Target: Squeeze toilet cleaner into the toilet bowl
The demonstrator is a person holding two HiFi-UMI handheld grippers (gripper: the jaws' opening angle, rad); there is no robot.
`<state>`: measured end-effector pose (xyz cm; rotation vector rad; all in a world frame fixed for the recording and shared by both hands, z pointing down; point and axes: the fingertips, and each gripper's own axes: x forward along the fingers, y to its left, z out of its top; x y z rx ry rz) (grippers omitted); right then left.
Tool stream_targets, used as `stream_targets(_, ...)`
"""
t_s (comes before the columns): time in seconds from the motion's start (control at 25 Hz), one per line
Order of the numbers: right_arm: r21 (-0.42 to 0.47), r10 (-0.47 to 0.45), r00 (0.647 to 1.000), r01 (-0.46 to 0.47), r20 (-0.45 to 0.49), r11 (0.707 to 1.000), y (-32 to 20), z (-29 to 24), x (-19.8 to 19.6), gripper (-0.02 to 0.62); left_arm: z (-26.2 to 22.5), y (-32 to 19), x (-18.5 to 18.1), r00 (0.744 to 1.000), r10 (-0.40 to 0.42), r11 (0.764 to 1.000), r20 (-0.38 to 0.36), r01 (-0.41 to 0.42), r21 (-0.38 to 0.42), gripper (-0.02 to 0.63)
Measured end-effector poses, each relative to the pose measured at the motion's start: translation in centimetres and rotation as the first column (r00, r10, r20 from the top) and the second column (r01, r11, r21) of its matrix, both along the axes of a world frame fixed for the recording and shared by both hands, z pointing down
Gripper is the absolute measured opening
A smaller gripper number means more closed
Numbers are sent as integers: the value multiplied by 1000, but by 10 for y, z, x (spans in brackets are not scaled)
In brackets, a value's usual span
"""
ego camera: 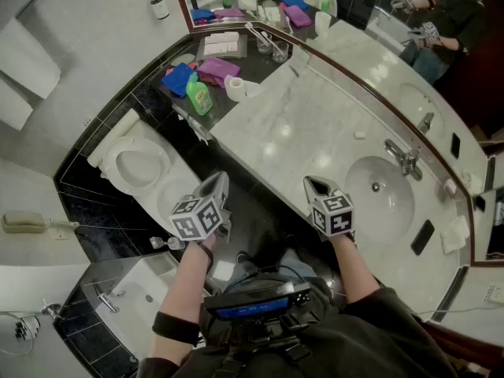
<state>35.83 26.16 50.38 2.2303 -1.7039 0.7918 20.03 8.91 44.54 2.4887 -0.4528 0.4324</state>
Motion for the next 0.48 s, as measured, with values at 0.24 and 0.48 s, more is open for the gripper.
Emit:
stream_targets(0.24, 6, -61, 998, 61, 2, 998, -31, -3, -38, 9, -2, -26, -44, 990, -66, 955, 122, 28, 294, 5)
stream_targets(0.48, 40, -138, 990, 138, -20, 990, -77, -16, -73, 9, 0, -47, -77, 991, -83, 939, 105, 43, 341, 5)
